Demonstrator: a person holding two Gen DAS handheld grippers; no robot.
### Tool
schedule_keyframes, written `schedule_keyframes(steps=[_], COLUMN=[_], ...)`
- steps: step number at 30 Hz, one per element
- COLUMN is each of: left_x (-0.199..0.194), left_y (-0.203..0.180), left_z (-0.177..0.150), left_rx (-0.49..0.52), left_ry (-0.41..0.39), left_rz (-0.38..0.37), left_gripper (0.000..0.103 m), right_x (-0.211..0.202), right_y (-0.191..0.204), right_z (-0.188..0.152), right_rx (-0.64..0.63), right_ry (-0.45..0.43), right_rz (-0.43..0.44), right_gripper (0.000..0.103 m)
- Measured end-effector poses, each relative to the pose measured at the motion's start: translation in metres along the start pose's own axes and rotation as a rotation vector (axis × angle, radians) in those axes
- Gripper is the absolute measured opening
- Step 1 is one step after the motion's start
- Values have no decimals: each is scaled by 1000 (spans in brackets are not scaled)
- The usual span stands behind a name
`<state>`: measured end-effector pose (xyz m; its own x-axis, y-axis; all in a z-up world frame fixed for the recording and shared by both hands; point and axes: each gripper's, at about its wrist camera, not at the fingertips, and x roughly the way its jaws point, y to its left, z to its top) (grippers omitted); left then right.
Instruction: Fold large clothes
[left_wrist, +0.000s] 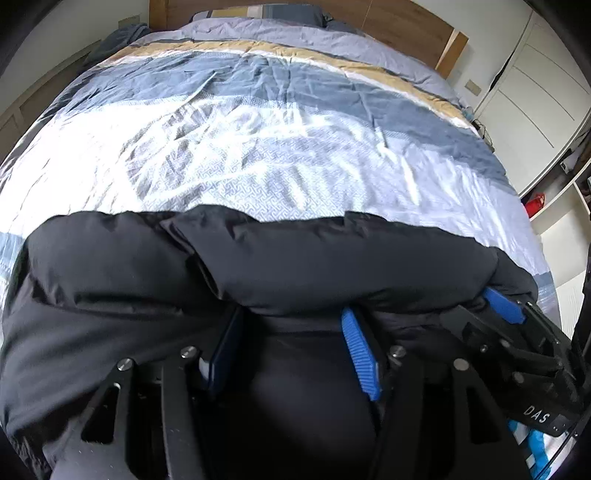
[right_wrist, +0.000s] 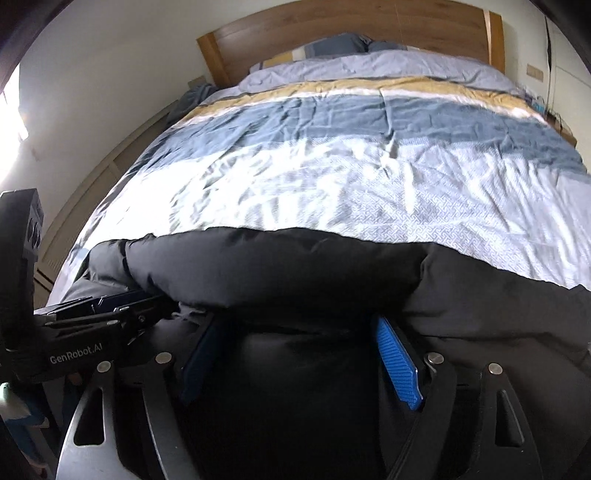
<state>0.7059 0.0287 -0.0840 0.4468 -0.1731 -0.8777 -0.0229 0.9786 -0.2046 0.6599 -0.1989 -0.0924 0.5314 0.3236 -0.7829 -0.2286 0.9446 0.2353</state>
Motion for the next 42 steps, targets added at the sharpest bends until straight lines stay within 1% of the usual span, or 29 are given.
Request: schedule_keyframes(steps=[4, 7, 8, 9, 10, 11, 12, 13, 14, 16, 18, 19, 21, 22, 24, 25, 27, 28, 29, 31, 32, 34, 35, 36, 37, 39, 40, 41, 42], left_x=[7, 4, 1, -1, -3, -5, -7, -12, -20, -38, -57, -71, -87, -95, -99, -96, -84, -73, -67, -63, -64, -69, -71, -74, -81, -97, -110, -119, -127], left_y=[17, 35, 44, 54, 62, 77, 87, 97, 106, 114, 117, 116, 116, 115, 112, 111, 111, 114, 117, 131, 141, 159, 167, 172, 177, 178, 173, 167, 162], left_z=[9, 7, 5, 5, 4, 2, 0, -3, -6, -14, -21, -26, -33, -37, -42, -46, -55, -63, -70, -79, -82, -88, -92, -96, -101, -110, -117, -121, -126], left_rx=[-22, -23, -31, -43, -57, -92, -117, -137, -147, -136, -119, -117, -118, -127, -144, -155, -173, -168, -159, -170, -186, -206, -205, -202, -192, -180, -162, -144, -132], left_ry=[21, 33, 37, 40, 43, 51, 55, 56, 50, 21, -28, -71, -116, -142, -158, -153, -108, -71, -57, -56, -58, -60, -55, -55, -71, -115, -156, -186, -215], left_rz=[-26, -9, 11, 48, 75, 102, 114, 133, 177, 240, 244, 211, 143, 89, 22, -15, -44, -29, -15, -17, -18, 14, 55, 90, 121, 131, 143, 140, 122], left_gripper=[56, 56, 56, 56, 56, 56, 56, 56, 56, 56, 56, 56, 56, 56, 56, 56, 56, 56, 56, 56, 56, 56, 56, 56, 56, 56, 56, 56, 56], right_x=[1, -14, -20, -25, -34, -42, -51, -58, -65, -84, -104, -111, -128, -134, -136, -134, -123, -114, -108, -92, -88, -90, -93, -96, -101, -109, -114, -119, -124], right_y=[-23, -54, -67, -80, -101, -116, -133, -147, -155, -166, -165, -162, -143, -126, -99, -80, -53, -41, -33, -23, -25, -41, -50, -58, -69, -78, -79, -79, -76], right_z=[2, -10, -15, -20, -29, -35, -43, -51, -57, -66, -71, -73, -74, -73, -71, -70, -70, -73, -78, -91, -98, -109, -113, -116, -121, -125, -127, -128, -128], right_rx=[21, 38, 51, 69, 103, 133, 169, 197, 209, 198, 179, 172, 131, 96, 50, 25, -4, -18, -31, -75, -81, -31, -6, 15, 35, 36, 19, 4, -6], right_ry=[3, 1, 0, 1, 0, -6, -12, -11, -7, -6, -36, -53, -103, -124, -148, -161, -155, -137, -118, -70, -57, -52, -53, -52, -47, -35, -28, -25, -30], right_rz=[48, 34, 22, 15, 11, 4, -5, -29, -69, -200, -233, -227, -206, -188, -161, -136, -87, -60, -49, -60, -61, -58, -65, -82, -117, -191, -251, -295, -318], right_gripper=[80, 80, 80, 80, 80, 80, 80, 80, 81, 82, 82, 82, 82, 82, 82, 83, 86, 87, 87, 90, 91, 91, 91, 91, 91, 91, 91, 91, 91])
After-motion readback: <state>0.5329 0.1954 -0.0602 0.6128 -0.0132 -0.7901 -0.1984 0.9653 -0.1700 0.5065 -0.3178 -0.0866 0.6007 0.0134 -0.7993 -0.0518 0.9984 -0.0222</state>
